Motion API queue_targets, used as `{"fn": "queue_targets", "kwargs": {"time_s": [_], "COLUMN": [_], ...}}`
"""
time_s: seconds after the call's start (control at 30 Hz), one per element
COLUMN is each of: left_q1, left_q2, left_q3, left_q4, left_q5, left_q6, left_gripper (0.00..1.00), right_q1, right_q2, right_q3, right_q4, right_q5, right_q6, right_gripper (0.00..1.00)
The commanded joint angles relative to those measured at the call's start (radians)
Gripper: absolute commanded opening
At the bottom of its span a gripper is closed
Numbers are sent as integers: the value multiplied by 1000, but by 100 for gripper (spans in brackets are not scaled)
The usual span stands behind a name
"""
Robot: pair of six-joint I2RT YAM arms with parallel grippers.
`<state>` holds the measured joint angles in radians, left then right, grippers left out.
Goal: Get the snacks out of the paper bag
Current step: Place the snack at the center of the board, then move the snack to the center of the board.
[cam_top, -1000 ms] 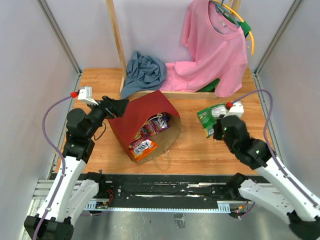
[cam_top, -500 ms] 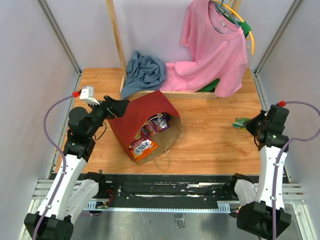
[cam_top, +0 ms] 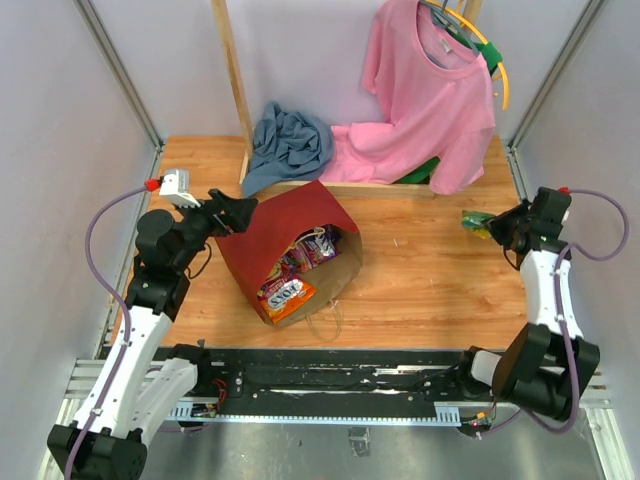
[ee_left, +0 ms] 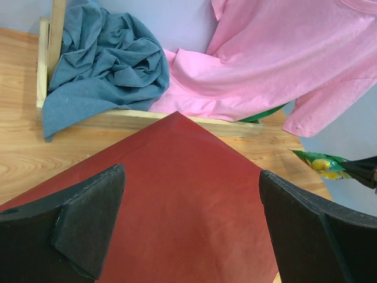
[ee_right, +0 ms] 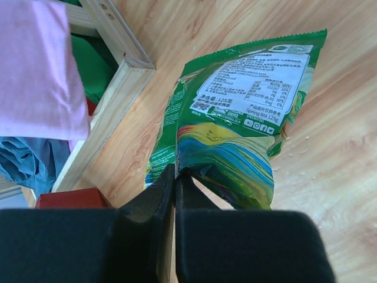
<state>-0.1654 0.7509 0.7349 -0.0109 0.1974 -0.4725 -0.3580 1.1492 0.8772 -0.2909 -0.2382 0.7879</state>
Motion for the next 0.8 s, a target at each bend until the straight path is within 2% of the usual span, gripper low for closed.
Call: {"fn": "queue_targets", "kwargs": {"time_s": [0.0, 0.03, 0.07, 0.1, 0.13, 0.2, 0.27, 0.37, 0.5, 0.67, 0.77], "left_q1": [-1, -2, -2, -2, -2, -2, -2, -2, -2, -1, -2], "left_q2": [-14, -13, -12, -9, -7, -6, -8, -9, -6, -15, -34], "left_q3": [34, 33, 32, 31, 32, 34, 31, 21, 1, 3, 13], "left_q4": [-7, -4, 0, 3, 5, 2, 6, 27, 57, 35, -5], "left_q5": [-16, -14, -9, -4, 2, 6, 8, 17, 38, 27, -3], "left_q6": [26, 24, 22, 22, 21, 21, 18, 5, -21, -10, 18], "left_gripper": [100, 100, 100, 99, 100, 100, 100, 100, 100, 100, 100], "right_q1": [-15, -15, -15, -16, -14, -15, -13, 3, -1, -13, -13], "right_q2": [67, 79, 87, 94, 98, 81, 21, -124, -191, -10, 120], "right_q3": [-29, -68, -106, -139, -164, -208, -244, -283, -278, -213, -178], "right_q4": [177, 213, 241, 254, 262, 243, 213, 173, 142, 153, 187], "right_q5": [-106, -122, -137, -152, -168, -181, -190, -138, 23, 33, -6], "right_q6": [-18, -18, -19, -21, -28, -38, -34, -7, 0, 0, 15], "right_gripper": [1, 9, 30, 59, 70, 85, 94, 93, 79, 61, 56]}}
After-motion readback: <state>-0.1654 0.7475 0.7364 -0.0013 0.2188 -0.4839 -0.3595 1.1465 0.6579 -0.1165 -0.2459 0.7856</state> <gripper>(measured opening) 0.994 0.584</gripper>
